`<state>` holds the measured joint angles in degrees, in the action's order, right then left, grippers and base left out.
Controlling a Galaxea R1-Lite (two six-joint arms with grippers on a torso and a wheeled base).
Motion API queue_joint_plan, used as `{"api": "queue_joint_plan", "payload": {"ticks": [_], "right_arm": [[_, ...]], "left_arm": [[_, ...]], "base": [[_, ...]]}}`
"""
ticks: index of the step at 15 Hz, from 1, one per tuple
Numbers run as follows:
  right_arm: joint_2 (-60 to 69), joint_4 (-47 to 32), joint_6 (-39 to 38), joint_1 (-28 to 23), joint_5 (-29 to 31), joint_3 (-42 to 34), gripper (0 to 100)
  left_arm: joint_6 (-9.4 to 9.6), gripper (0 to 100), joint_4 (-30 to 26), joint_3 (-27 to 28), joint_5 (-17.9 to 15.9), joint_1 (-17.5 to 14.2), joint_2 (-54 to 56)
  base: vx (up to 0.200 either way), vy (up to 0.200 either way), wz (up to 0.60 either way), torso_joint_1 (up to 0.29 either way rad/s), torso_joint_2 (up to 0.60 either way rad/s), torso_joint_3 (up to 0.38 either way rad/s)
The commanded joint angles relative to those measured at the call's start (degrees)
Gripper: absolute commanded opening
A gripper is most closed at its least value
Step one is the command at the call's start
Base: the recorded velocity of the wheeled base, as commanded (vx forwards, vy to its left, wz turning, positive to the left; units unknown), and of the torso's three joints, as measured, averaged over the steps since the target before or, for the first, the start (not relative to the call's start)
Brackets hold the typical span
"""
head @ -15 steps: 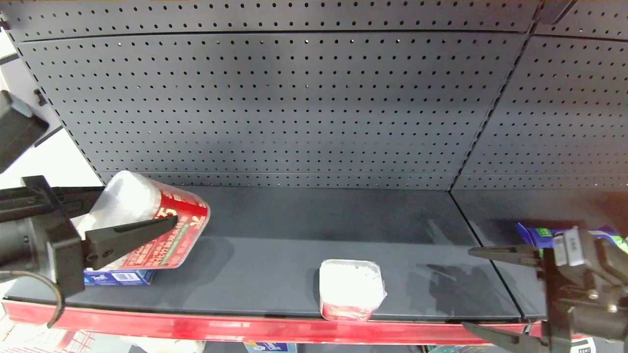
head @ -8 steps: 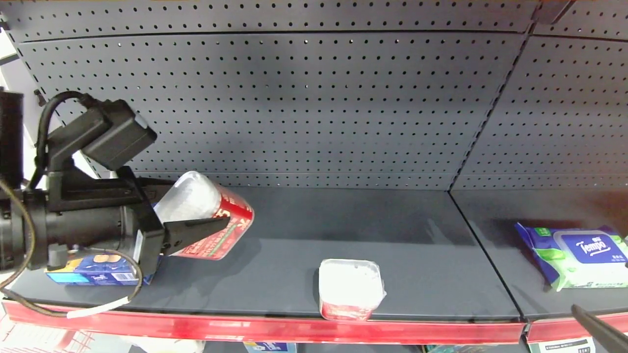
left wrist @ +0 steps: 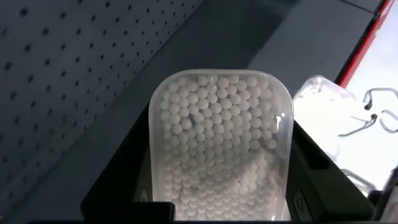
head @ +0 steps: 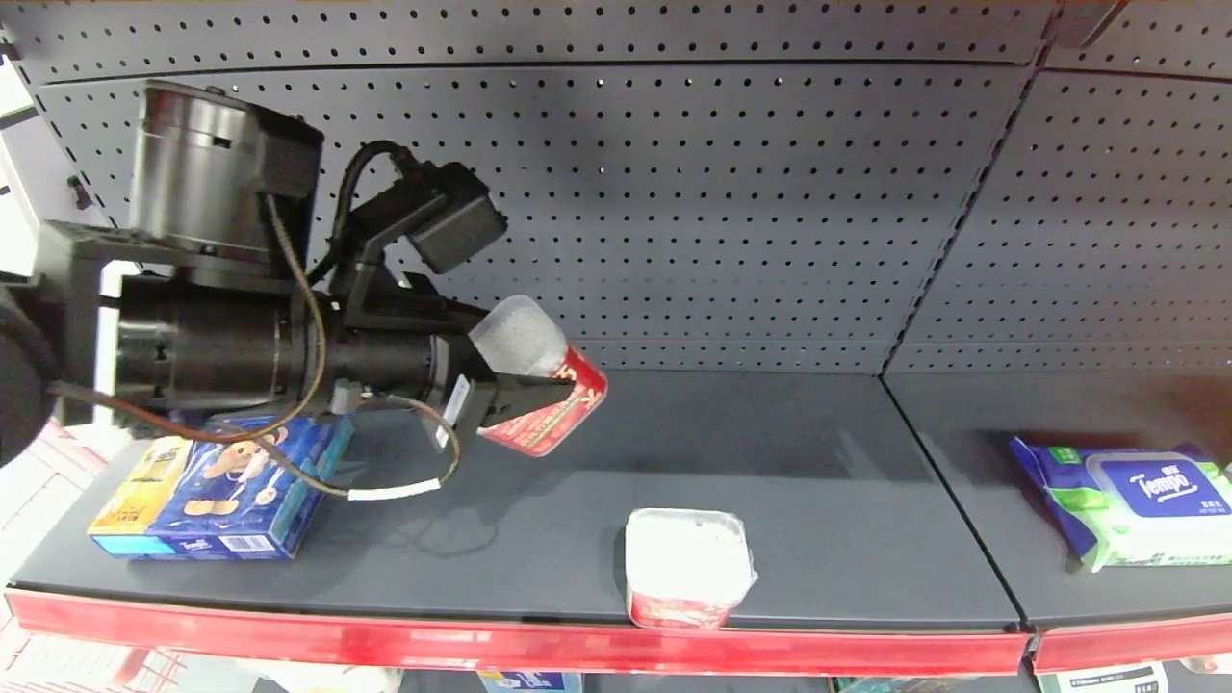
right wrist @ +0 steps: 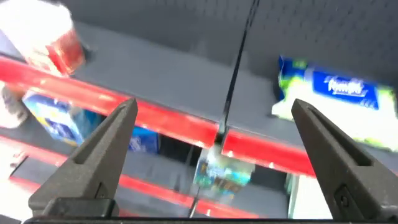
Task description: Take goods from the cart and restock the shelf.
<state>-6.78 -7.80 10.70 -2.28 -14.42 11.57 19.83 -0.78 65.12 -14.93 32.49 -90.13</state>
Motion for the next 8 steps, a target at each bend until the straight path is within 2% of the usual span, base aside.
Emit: {"api": "queue_joint_plan", "payload": {"ticks": [1,2,5,8], "right_arm": [[2.73,0.07,0.02,-0.01,0.01,-0.06,100],[2.82,0.07,-0.07,-0.01,0.1,-0.06,100],[2.82,0.07,-0.16,-0.01,0.1,-0.58,100],[2.82,0.24,-0.16,-0.01,0.01,-1.29,100]], "left_arm": [[3.37,0,-0.36,4.14,-0.1,1.26,-6.91],[5.48,0,-0.63,5.37,-0.1,1.35,-8.75],[6.01,0,-1.5,8.0,-0.18,2.32,-11.39],[8.03,0,-4.93,8.88,-0.18,3.72,-12.18]], "base": [[0.0,0.0,0.0,0.0,0.0,0.0],[0.0,0.0,0.0,0.0,0.0,0.0],[0.0,0.0,0.0,0.0,0.0,0.0],[0.0,0.0,0.0,0.0,0.0,0.0]]}}
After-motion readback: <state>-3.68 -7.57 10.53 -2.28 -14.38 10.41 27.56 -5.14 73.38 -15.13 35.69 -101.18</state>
